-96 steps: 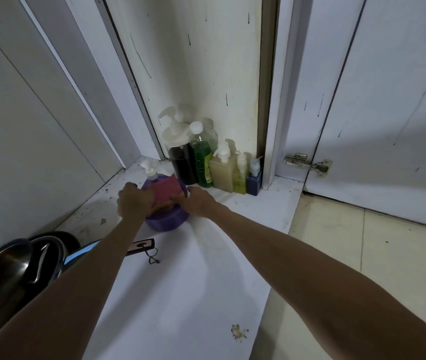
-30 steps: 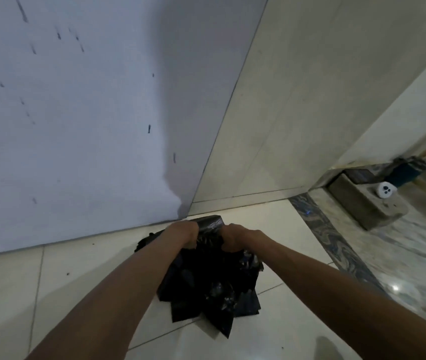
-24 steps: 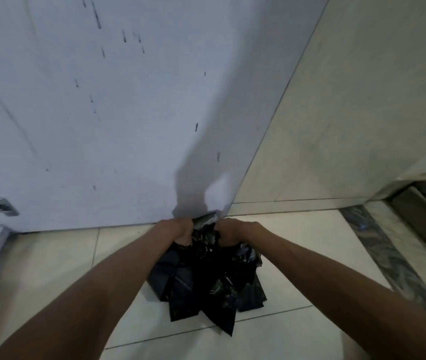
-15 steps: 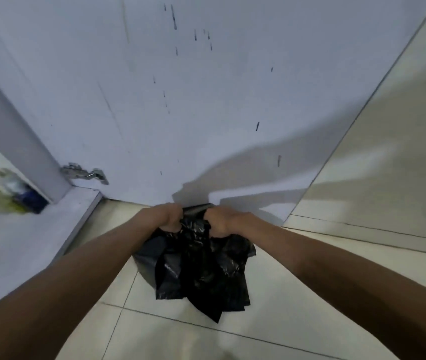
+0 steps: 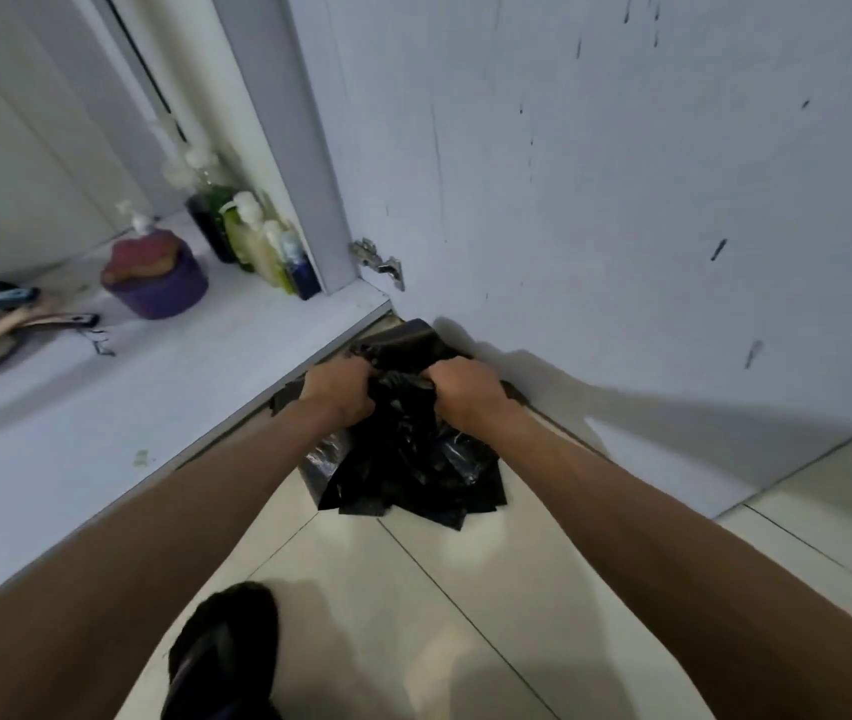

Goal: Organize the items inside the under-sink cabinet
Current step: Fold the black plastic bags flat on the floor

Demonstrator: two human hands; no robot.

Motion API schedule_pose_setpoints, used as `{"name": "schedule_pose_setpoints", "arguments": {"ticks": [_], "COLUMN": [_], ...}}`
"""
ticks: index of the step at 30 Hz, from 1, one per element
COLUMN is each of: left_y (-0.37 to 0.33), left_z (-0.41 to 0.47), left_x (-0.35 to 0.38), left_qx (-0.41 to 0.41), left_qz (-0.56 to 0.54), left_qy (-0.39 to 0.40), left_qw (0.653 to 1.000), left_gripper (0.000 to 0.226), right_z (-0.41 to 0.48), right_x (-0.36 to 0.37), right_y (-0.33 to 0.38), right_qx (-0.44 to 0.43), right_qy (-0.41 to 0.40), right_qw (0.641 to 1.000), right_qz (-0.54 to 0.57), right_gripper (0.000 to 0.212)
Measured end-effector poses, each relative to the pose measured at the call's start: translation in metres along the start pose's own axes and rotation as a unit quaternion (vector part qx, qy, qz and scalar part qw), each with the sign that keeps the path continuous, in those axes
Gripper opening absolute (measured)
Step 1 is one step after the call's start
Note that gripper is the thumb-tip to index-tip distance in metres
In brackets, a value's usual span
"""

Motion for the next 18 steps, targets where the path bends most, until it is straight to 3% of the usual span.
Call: {"name": "schedule_pose_setpoints", "arguments": {"ticks": [2,4,6,13,16,18], "left_y": [0.012,0.018,0.018,0.024,0.021,0.015], "left_z": [-0.007,-0.011,-0.017,-0.003,-0.005,-0.012], "left_x": [0.02,0.049,0.074,0.103,0.096,0.088], "left_qx": [-0.042,-0.056,-0.052,-0.071,-0.086,-0.095], "left_qz": [-0.032,-0.043,-0.023,-0.08,-0.074,-0.06], "left_qy": [0.006,0.087,0.164,0.242,0.23,0.178], "left_qw": [0.999,0.994,0.985,0.964,0.967,0.977], "left_gripper": [0.044,0.087,0.119,0.123,0.122,0.123], "right_z": [0.006,0.006,0.006,0.013,0.014,0.011], "right_x": [0.018,0.04,0.058,0.101,0.092,0.079], "right_y": [-0.001,-0.003,-0.008,-0.035,-0.028,-0.023], "right_qx": [0.004,-0.009,-0.038,-0.062,-0.055,-0.061], "right_qy": [0.013,0.07,0.09,0.132,0.165,0.146], "right_qw": [0.999,0.997,0.991,0.987,0.982,0.985], "right_qz": [0.03,-0.025,-0.087,-0.066,-0.067,-0.067], "right_gripper": [0.052,0.086,0.098,0.088,0.091,0.095]}}
Point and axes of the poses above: each hand's wrist, its own z-axis towards the middle knuckle, its own x-axis out of the palm, y = z × x, the point moved 4 cm from there along z, towards the middle knuckle, and after that the axes turned 2 degrees about -x, right-handed, at the moved point
